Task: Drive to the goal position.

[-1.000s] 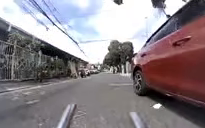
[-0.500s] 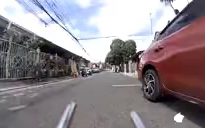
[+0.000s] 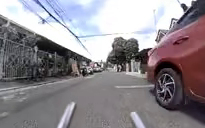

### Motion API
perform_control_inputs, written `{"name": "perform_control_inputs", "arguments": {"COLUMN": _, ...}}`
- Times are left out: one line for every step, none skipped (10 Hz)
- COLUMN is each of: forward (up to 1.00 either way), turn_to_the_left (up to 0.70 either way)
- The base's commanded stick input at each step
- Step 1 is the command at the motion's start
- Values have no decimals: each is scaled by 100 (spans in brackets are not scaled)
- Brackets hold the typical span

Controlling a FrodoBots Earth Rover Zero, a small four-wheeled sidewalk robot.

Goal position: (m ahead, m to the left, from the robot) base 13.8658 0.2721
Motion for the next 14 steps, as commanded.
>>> {"name": "perform_control_inputs", "arguments": {"forward": 100, "turn_to_the_left": 0}}
{"name": "perform_control_inputs", "arguments": {"forward": 100, "turn_to_the_left": 0}}
{"name": "perform_control_inputs", "arguments": {"forward": 100, "turn_to_the_left": 0}}
{"name": "perform_control_inputs", "arguments": {"forward": 100, "turn_to_the_left": 0}}
{"name": "perform_control_inputs", "arguments": {"forward": 100, "turn_to_the_left": 0}}
{"name": "perform_control_inputs", "arguments": {"forward": 100, "turn_to_the_left": 0}}
{"name": "perform_control_inputs", "arguments": {"forward": 100, "turn_to_the_left": 0}}
{"name": "perform_control_inputs", "arguments": {"forward": 100, "turn_to_the_left": 0}}
{"name": "perform_control_inputs", "arguments": {"forward": 100, "turn_to_the_left": 0}}
{"name": "perform_control_inputs", "arguments": {"forward": 100, "turn_to_the_left": 0}}
{"name": "perform_control_inputs", "arguments": {"forward": 98, "turn_to_the_left": 0}}
{"name": "perform_control_inputs", "arguments": {"forward": 86, "turn_to_the_left": 0}}
{"name": "perform_control_inputs", "arguments": {"forward": 85, "turn_to_the_left": 0}}
{"name": "perform_control_inputs", "arguments": {"forward": 85, "turn_to_the_left": 0}}
